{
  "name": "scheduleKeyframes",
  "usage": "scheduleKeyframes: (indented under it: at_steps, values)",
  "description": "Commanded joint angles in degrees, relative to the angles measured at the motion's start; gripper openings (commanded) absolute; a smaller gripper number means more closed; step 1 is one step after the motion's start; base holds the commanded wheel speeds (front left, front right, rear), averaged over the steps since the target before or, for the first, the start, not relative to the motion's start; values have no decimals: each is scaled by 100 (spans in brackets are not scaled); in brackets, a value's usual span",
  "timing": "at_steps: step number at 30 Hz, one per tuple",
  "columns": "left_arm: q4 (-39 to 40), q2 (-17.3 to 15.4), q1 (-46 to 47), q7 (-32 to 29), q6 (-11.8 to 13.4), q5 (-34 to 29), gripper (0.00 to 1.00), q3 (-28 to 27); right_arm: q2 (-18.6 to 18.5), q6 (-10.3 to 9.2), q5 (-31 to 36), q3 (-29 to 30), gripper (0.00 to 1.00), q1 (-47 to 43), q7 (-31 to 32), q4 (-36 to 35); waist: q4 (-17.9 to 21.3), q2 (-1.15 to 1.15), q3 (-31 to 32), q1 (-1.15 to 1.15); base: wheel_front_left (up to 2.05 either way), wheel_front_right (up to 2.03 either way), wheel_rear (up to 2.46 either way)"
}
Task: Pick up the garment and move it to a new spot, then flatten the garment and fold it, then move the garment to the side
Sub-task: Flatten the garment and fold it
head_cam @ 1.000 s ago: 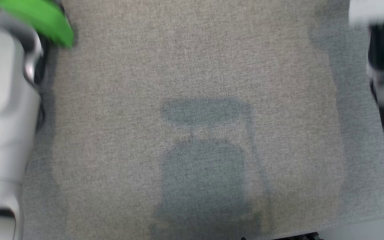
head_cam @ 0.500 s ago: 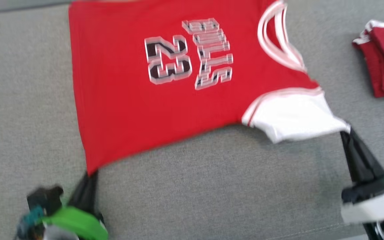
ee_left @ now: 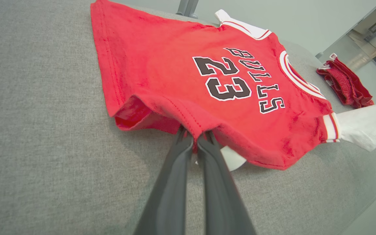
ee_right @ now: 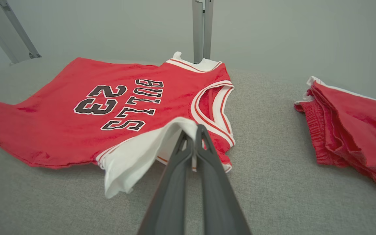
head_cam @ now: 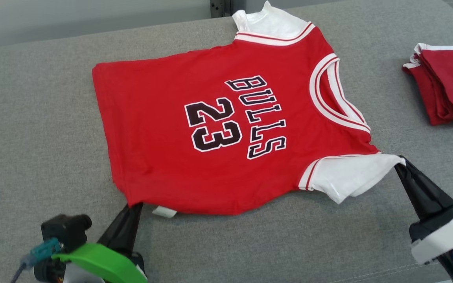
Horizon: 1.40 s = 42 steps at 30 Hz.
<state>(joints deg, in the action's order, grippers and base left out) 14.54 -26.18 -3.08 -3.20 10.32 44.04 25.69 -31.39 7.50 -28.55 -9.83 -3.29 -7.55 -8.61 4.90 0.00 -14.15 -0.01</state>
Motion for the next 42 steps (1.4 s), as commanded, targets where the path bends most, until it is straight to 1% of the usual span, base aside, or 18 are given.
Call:
scheduleKeyframes:
  at_steps: [1,5,9,13,17,21,25,28,32,38,42]
  values:
    - [-6,-66,285,-137,-23,68,0,-53,-129,-4,-43,-72,0,302,74,80,-322,0,-495,1,0,0,0]
    - [-164,-110,1053,-442,2,57,0,-189,-388,-4,-206,-175,0,1183,249,349,-467,0,-769,1,0,0,0]
    - [-486,-62,1748,-759,-68,24,0,-141,-602,-4,-314,-312,0,1940,440,690,-656,0,-1002,1,0,0,0]
    - [-921,34,2299,-1051,-156,7,0,2,-713,-4,-424,-618,0,2572,636,1023,-793,0,-1187,1,0,0,0]
    - [-1291,103,2638,-1234,-271,-15,0,149,-673,-4,-489,-930,0,3077,660,1403,-855,0,-1281,1,0,0,0]
    - [-1541,151,2817,-1286,-355,-7,0,215,-623,-4,-424,-1137,0,3491,509,1889,-859,0,-1321,1,0,0,0]
    - [-1634,176,2865,-1267,-382,15,0,240,-601,-3,-367,-1360,0,3842,393,2300,-847,0,-1345,1,0,0,0]
    - [-1679,181,2896,-1253,-402,13,0,254,-601,-3,-357,-1558,0,4105,380,2507,-846,0,-1357,1,0,0,0]
    - [-1708,213,2942,-1237,-404,4,0,270,-629,-3,-394,-1675,0,4422,272,2768,-851,0,-1350,1,0,0,0]
    - [-1728,185,2942,-1260,-426,32,0,288,-661,-3,-450,-1899,0,4691,327,3109,-829,0,-1288,1,0,0,0]
    - [-1759,169,2949,-1268,-397,43,0,283,-651,-4,-424,-2026,0,4823,235,3270,-810,0,-1275,1,0,0,0]
